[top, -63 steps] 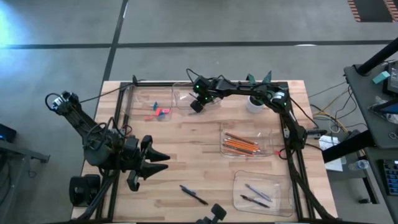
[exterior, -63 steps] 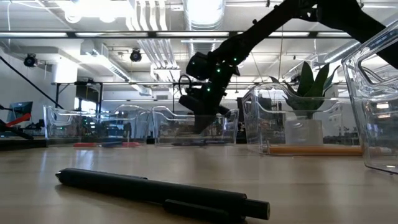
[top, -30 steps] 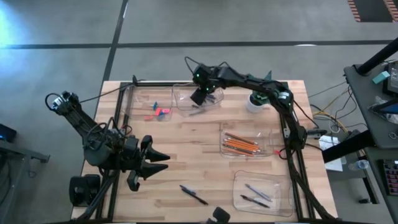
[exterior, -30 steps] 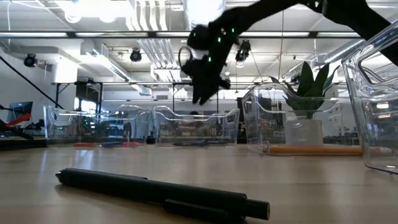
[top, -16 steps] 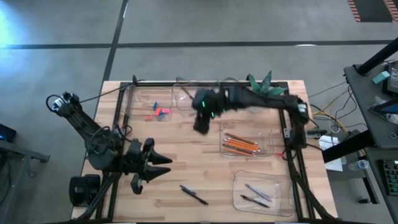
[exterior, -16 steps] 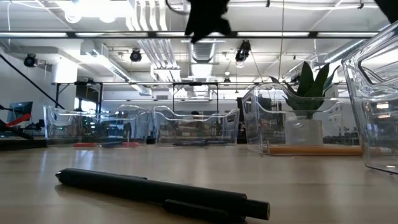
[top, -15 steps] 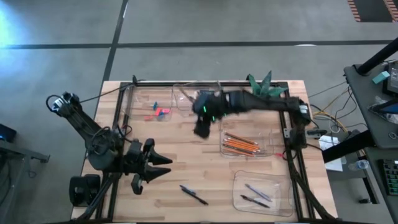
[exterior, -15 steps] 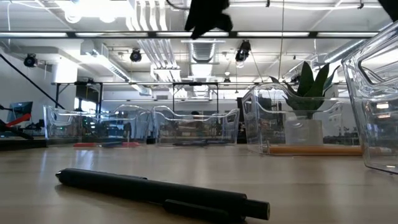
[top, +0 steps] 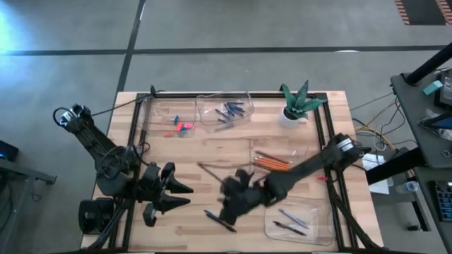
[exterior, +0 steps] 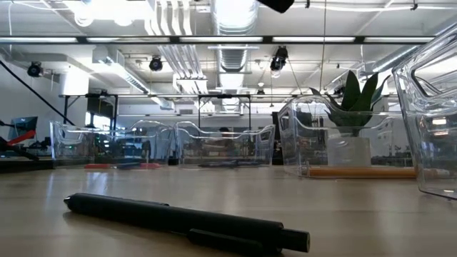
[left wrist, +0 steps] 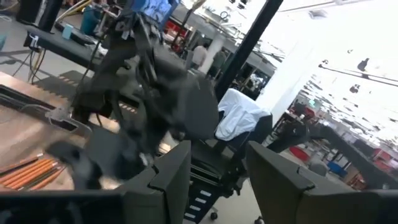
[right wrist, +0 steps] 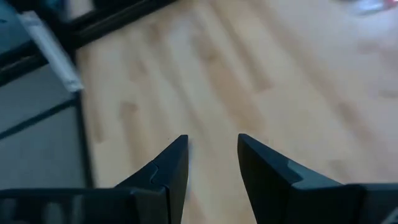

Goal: Sort crayons/erasers/pens/pencils in bins
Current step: Put the blue crayon into the top right transparent bin

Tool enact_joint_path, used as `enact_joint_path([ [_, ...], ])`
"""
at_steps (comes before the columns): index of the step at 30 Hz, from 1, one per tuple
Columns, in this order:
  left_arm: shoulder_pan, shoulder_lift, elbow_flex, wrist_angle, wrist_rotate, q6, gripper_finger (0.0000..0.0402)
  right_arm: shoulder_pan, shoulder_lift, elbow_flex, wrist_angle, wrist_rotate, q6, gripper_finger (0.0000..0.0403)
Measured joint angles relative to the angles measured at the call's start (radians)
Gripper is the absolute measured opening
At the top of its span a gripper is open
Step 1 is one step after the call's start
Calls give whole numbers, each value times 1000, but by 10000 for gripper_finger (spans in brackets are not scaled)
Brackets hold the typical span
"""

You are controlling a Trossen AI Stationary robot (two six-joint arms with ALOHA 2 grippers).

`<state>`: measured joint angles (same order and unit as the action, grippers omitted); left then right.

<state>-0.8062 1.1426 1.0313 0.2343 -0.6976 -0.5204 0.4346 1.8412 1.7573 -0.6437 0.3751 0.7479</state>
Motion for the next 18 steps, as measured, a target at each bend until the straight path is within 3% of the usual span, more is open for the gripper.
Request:
enact_joint_path([
  [5, 0, -4, -2, 8, 9, 0, 141, 59, 86, -14, 130, -4, 52, 130],
  [13, 0, -8, -1, 20, 11, -44, 141, 71, 259, 132, 109, -60, 96, 130],
  [18, -1, -7, -2, 20, 11, -51, 141, 56, 386, 272, -35, -61, 155, 130],
])
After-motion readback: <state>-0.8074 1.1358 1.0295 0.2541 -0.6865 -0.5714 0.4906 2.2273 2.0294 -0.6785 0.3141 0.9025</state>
